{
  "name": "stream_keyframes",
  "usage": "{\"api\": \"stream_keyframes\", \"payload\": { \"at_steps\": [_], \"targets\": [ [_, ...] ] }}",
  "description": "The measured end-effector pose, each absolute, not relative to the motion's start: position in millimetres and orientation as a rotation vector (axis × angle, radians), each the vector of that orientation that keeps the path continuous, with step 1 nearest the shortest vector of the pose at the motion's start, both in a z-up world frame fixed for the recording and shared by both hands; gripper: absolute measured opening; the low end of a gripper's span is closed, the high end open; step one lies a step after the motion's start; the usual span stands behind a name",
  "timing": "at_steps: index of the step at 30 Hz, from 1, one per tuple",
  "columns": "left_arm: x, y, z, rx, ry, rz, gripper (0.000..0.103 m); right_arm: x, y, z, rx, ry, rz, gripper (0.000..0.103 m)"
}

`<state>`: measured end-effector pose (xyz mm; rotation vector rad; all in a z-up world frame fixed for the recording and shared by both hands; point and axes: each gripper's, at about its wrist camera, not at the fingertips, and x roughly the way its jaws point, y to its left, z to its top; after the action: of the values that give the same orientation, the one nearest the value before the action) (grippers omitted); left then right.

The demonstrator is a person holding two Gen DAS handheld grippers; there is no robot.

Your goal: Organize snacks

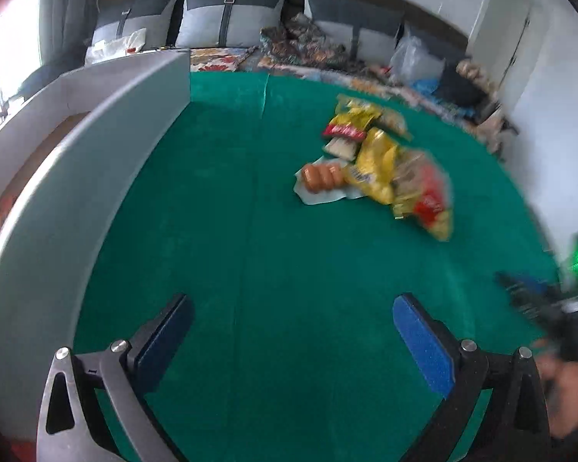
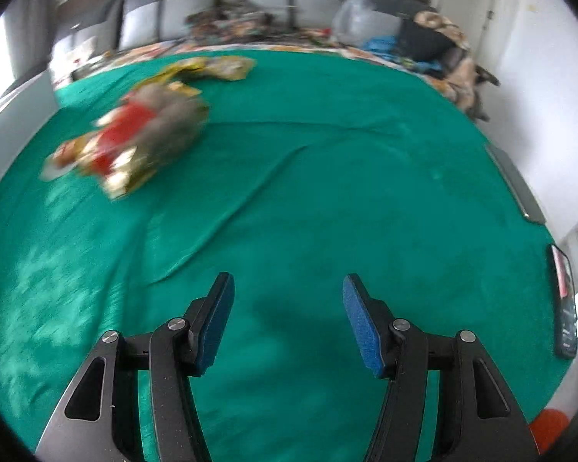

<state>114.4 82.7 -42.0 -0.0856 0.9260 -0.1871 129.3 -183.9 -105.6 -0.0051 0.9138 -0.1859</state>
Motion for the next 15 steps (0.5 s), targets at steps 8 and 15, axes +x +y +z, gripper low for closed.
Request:
{"api": "stream_keyframes", "payload": {
  "at_steps": [8,15],
  "targets": [
    [177.9,52.9,-91.3,0.084,0.962,-0.091,0.102,141.7,-258.8,-102.0,0.092,0.907,-0.231,0.069],
    [177.4,57.0,-97.4,0.054,0.937,-0.077,0.103,134.4,-274.6,-107.6,0.130,0.894,-0.230,0.079]
  ]
}}
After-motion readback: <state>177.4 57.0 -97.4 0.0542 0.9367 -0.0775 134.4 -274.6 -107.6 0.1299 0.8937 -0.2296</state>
